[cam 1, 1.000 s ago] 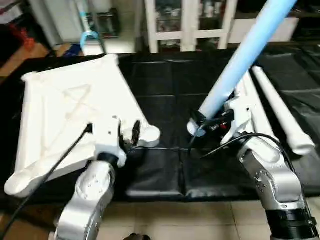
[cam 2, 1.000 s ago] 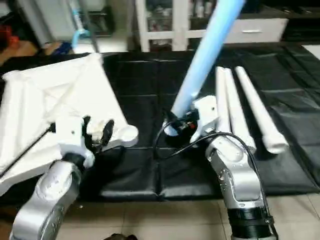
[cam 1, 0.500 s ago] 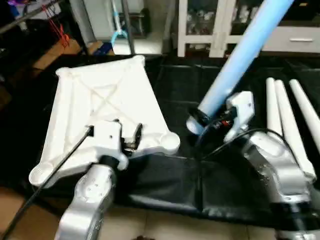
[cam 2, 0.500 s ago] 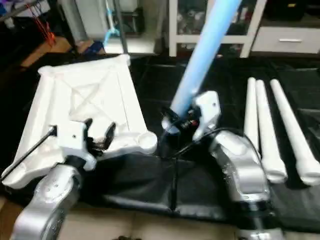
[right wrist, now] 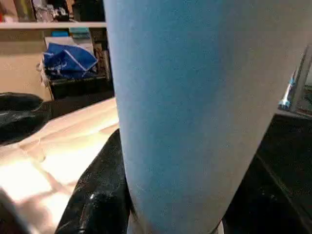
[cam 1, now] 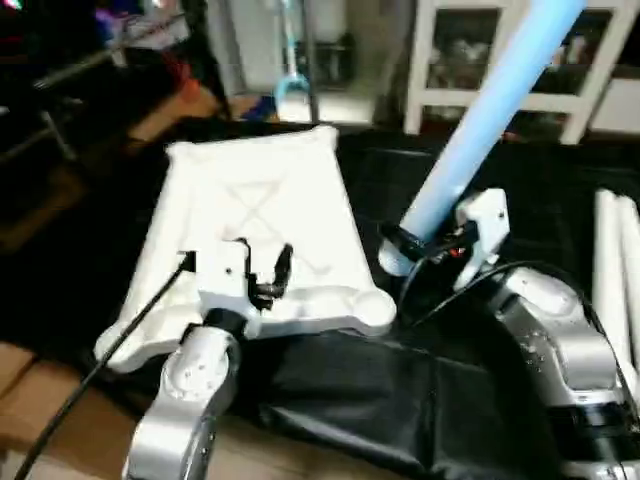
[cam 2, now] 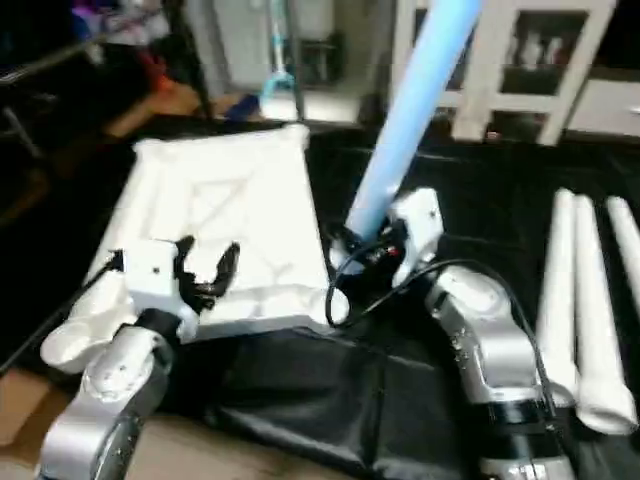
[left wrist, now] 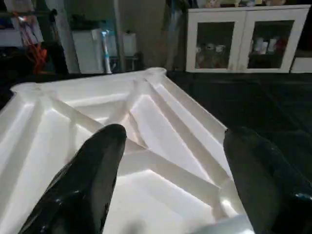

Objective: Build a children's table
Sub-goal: Pick table leg

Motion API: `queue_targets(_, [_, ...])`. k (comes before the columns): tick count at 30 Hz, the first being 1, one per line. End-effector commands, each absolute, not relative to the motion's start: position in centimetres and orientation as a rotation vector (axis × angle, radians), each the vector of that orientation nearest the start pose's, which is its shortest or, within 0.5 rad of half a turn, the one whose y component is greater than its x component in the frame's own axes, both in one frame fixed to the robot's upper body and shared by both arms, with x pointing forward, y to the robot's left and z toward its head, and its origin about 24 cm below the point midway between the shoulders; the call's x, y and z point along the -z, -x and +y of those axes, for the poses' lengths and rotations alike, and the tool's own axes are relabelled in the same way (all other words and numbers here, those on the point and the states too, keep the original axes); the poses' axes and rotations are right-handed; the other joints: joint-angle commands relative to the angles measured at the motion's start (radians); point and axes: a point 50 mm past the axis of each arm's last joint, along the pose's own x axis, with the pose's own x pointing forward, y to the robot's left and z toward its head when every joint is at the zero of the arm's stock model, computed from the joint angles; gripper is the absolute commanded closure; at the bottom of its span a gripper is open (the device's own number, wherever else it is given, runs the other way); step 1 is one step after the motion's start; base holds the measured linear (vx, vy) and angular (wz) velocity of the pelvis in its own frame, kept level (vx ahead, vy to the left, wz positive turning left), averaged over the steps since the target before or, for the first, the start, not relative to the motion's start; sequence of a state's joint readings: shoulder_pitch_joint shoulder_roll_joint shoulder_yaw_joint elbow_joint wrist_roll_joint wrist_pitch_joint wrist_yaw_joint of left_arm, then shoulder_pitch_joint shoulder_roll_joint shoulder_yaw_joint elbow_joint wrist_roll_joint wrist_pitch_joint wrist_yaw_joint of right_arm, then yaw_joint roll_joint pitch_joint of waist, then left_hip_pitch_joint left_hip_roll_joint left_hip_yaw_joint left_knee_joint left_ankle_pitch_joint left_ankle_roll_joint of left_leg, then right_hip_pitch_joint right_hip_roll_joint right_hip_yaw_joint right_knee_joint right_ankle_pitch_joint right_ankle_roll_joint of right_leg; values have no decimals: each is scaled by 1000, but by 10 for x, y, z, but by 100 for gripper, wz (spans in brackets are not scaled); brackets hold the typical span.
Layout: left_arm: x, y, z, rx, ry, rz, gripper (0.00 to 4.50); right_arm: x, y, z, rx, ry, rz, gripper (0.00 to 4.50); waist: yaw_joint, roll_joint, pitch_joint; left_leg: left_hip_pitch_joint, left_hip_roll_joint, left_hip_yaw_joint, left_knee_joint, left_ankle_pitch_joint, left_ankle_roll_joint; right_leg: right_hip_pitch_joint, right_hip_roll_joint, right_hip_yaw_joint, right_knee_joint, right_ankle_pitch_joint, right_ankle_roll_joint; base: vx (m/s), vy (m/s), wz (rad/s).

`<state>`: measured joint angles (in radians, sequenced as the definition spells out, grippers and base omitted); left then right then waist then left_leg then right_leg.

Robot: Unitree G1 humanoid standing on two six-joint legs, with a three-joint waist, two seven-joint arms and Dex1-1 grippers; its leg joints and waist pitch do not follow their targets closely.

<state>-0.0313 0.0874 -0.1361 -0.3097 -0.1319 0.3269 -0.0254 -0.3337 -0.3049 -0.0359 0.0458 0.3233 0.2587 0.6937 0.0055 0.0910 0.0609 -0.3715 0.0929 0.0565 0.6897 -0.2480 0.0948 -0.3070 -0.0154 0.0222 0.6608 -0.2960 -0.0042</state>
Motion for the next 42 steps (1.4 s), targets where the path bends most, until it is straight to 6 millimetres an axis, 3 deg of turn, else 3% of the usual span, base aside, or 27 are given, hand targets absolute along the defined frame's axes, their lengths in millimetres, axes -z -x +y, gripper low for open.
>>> queue_targets(1, [-85, -252, 125, 219, 20, 18, 88, -115, -302, -154, -766, -38, -55, 262, 29, -6, -57, -25, 41, 8, -79, 72, -12, 56, -63, 50, -131, -198, -219, 58, 82, 23])
queue_targets(2, [-85, -252, 124, 230, 25, 21, 88, -115, -301, -155, -766, -45, -55, 262, 5, 12, -68, 42, 137, -41, -115, 164, 72, -9, -41, -1, -59, 36, -182, 57, 134, 13])
queue_targets(3, [-85, -252, 124, 231, 25, 21, 88, -115, -301, -155, -766, -46, -55, 262, -4, 30, -92, 74, 174, -76, -89, 394, 165, -52, -70, -19, -14, 180, -171, 22, 75, -1])
queue_targets(4, [-84, -252, 122, 268, 26, 26, 88, -116, -300, -155, -770, -60, -63, 262, -6, 42, -100, 84, 176, -84, -71, 543, 184, -69, -83, -17, -6, 232, -157, 52, 139, 2])
queue_targets(5, [-83, -252, 122, 287, 26, 29, 88, -117, -300, -156, -773, -65, -70, 262, 6, 34, -99, 68, 168, -82, -54, 768, 173, -73, -99, -5, -15, 303, -123, 33, 119, 2])
queue_targets(6, [-81, -252, 121, 333, 9, 34, 88, -118, -300, -156, -776, -71, -79, 262, 19, 18, -102, 51, 137, -64, -47, 830, 119, -60, -109, -1, -27, 367, -116, 22, 153, 0])
queue_targets(7, [-81, -252, 121, 333, 9, 34, 88, -118, -300, -156, -776, -71, -79, 262, 29, 15, -99, 33, 113, -45, -48, 786, 88, -49, -109, -3, -37, 382, -124, -8, 88, -2])
queue_targets(8, [-81, -250, 116, 454, -7, 28, 71, -118, -301, -157, -781, -82, -76, 262, 41, 4, -91, 0, 83, -10, -63, 582, 38, -26, -111, -8, -49, 375, -151, -37, 55, -2])
queue_targets(9, [-81, -250, 116, 454, -7, 28, 60, -118, -301, -157, -781, -82, -76, 262, 48, -2, -84, -14, 81, 8, -82, 314, 12, -17, -121, -7, -60, 287, -179, 0, 0, 0])
queue_targets(10, [-81, -248, 111, 581, -13, 39, 53, -119, -302, -157, -802, -87, -70, 262, 46, -7, -80, -17, 86, 11, -92, 205, 7, -14, -124, -7, -66, 235, -196, -70, 37, 0])
queue_targets(11, [-81, -248, 110, 596, -17, 42, 53, -119, -303, -157, -805, -86, -70, 262, 47, 1, -73, -12, 96, 13, -107, 41, -12, -21, -121, -11, -69, 124, -225, -97, 27, 5])
queue_targets(12, [-80, -248, 108, 658, -33, 51, 53, -119, -303, -157, -821, -85, -67, 262, 43, -5, -64, -6, 105, 15, -123, -101, -28, -28, -118, -13, -75, 37, -239, -147, 37, 9])
queue_targets(14, [-78, -246, 105, 796, -72, 81, 34, -120, -304, -157, -859, -75, -58, 262, 35, -13, -55, -4, 106, 25, -140, -241, -59, -33, -123, -11, -88, -71, -233, -100, 20, 7])
queue_targets(17, [-76, -249, 104, 903, -82, 126, 11, -123, -304, -159, -906, -53, -47, 262, 29, -22, -41, 5, 107, 44, -152, -381, -137, -51, -128, -6, -105, -270, -183, -98, 16, 4])
queue_targets(19, [-73, -255, 107, 922, -101, 152, 2, -125, -304, -162, -929, -30, -40, 262, 25, -30, -42, 8, 107, 50, -157, -405, -161, -50, -135, -6, -113, -339, -145, -81, 29, -1])
queue_targets(20, [-72, -259, 109, 912, -121, 158, 2, -125, -303, -163, -936, -17, -37, 262, 24, -22, -45, 11, 109, 51, -160, -382, -165, -53, -134, -6, -114, -311, -136, -62, 28, -1])
queue_targets(23, [-74, -268, 115, 812, -117, 128, 2, -125, -301, -164, -927, -2, -29, 262, 14, -22, -56, -11, 112, 49, -172, -272, -136, -34, -126, -20, -100, -112, -150, 0, 0, 0])
queue_targets(26, [-77, -281, 130, 538, -41, 78, 2, -119, -301, -166, -843, 11, -9, 262, 10, -30, -53, 2, 111, 55, -168, -388, -157, -52, -132, -13, -114, -211, -155, 0, 0, 0])
queue_targets(31, [-76, -272, 146, 296, 52, 32, 2, -111, -299, -161, -771, -12, -11, 262, -2, -48, -53, -16, 113, 57, -167, -317, -108, -46, -133, -14, -122, -190, -153, 0, 0, 0])
queue_targets(34, [-75, -265, 142, 250, 63, 37, 2, -110, -300, -156, -753, -23, -20, 262, -1, -43, -54, -7, 123, 54, -170, -302, -114, -55, -118, -19, -117, -147, -153, 0, 0, 0])
queue_targets(36, [-76, -263, 139, 229, 67, 31, 2, -110, -302, -155, -731, -32, -26, 262, -11, -24, -54, 16, 167, 16, -193, -357, -190, -59, -74, -45, -96, -27, -157, 0, 0, 0])
queue_targets(37, [-76, -263, 138, 228, 67, 30, 2, -110, -302, -155, -728, -34, -26, 262, -16, -19, -55, 26, 192, -3, -207, -375, -195, -63, -66, -55, -83, -5, -159, 0, 0, 0])
queue_targets(38, [-77, -263, 137, 222, 67, 27, 2, -110, -303, -155, -713, -39, -29, 262, -20, -5, -52, 7, 192, -57, -234, -422, -145, -50, -64, -80, -53, 11, -175, 16, -75, 22])
queue_targets(39, [-79, -264, 134, 209, 68, 23, 2, -112, -306, -157, -679, -44, -39, 262, -33, 3, -55, 21, 204, -111, -248, -445, -103, -62, -58, -93, -20, -9, -183, 0, 0, 0])
queue_targets(40, [-79, -264, 134, 209, 68, 23, 2, -112, -306, -157, -679, -44, -39, 262, -34, 5, -57, 28, 204, -130, -245, -431, -73, -69, -57, -93, -10, -22, -183, 12, -125, 37])
queue_targets(41, [-80, -264, 133, 203, 67, 22, 2, -112, -306, -157, -671, -46, -42, 262, -45, -2, -57, 40, 239, -109, -244, -371, -26, -85, -71, -78, -8, -17, -179, 7, -175, 36])
queue_targets(42, [-81, -264, 132, 201, 56, 20, 2, -113, -306, -157, -671, -55, -43, 262, -36, -12, -49, 14, 231, -85, -252, -366, 16, -78, -72, -72, 4, 8, -185, 9, -314, 44])
